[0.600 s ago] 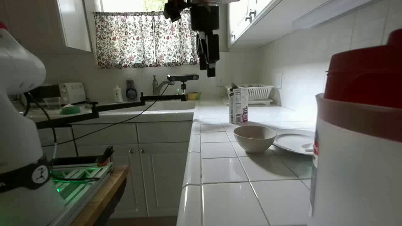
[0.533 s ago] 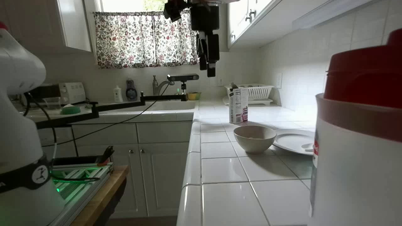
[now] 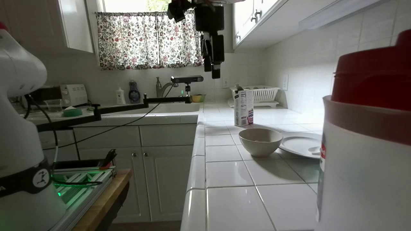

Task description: Remove the spoon from the plate

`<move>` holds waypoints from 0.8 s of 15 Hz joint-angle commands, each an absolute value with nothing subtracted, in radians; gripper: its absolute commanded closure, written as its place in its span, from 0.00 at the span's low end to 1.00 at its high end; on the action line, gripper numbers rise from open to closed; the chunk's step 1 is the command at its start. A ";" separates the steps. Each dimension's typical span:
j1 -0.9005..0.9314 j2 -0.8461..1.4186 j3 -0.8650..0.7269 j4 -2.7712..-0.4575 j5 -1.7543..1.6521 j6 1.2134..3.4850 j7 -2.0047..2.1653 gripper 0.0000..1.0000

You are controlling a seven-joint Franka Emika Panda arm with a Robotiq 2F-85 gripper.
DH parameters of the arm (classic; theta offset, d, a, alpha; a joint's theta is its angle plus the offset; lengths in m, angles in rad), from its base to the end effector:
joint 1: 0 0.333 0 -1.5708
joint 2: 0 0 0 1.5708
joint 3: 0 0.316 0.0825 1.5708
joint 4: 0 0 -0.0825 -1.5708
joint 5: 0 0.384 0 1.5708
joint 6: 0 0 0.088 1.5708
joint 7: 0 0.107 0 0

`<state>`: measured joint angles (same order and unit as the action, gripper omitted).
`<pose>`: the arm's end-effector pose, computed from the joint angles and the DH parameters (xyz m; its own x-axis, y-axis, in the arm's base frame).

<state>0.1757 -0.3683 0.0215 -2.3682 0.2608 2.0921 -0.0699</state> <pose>0.4337 0.1000 0.4757 0.9865 0.1346 0.0933 0.1523 -0.9633 -0.2210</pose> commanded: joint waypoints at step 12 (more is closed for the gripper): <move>0.136 -0.172 0.015 -2.318 0.292 2.420 -0.125 0.00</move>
<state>0.1437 -0.2708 0.0189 -2.3674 0.2624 2.3166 -0.0752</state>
